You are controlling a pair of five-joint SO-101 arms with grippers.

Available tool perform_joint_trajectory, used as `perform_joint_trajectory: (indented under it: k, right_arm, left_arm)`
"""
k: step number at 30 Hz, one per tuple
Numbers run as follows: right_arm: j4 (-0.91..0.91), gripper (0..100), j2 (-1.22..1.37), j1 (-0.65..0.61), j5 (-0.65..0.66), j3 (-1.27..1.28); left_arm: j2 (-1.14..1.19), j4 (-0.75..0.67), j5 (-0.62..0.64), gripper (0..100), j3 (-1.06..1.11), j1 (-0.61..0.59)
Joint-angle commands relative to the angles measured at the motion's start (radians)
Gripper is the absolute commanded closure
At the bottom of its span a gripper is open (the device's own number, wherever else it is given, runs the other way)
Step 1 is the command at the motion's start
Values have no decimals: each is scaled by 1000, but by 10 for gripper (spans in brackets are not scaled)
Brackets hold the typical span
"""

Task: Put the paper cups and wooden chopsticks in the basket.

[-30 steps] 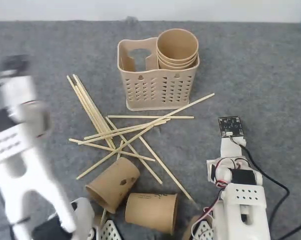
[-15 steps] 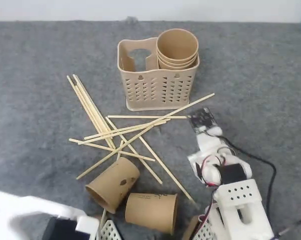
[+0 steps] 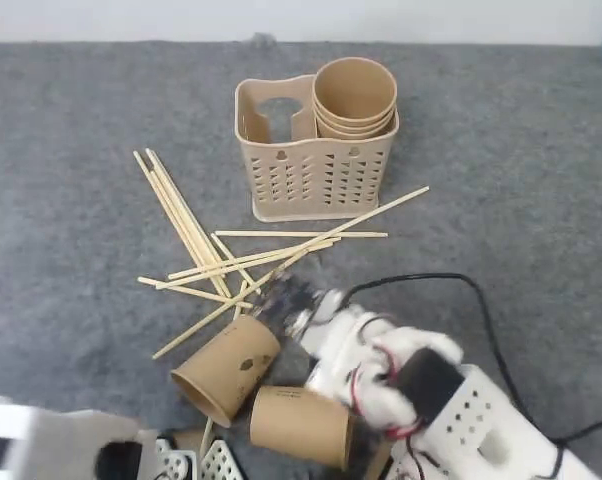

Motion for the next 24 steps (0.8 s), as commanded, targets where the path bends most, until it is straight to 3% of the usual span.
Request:
perform_joint_trajectory:
  k: [1, 5, 9, 20, 24]
  right_arm:
    - [-88, 739, -18, -160, -100, -55]
    - [-208, 739, -13, -288, -181, -55]
    - [-294, 739, -13, -312, -252, -48]
    - [-522, 738, -12, -455, -322, 114]
    - [-644, 682, -10, -483, -322, 219]
  left_arm:
    - [304, 201, -8, 893, -440, -26]
    - [473, 322, -11, 893, -647, -26]
    - [554, 358, -11, 893, -748, -23]
    - [578, 376, -8, 893, -754, -21]
    - [575, 413, -8, 893, -760, -15]
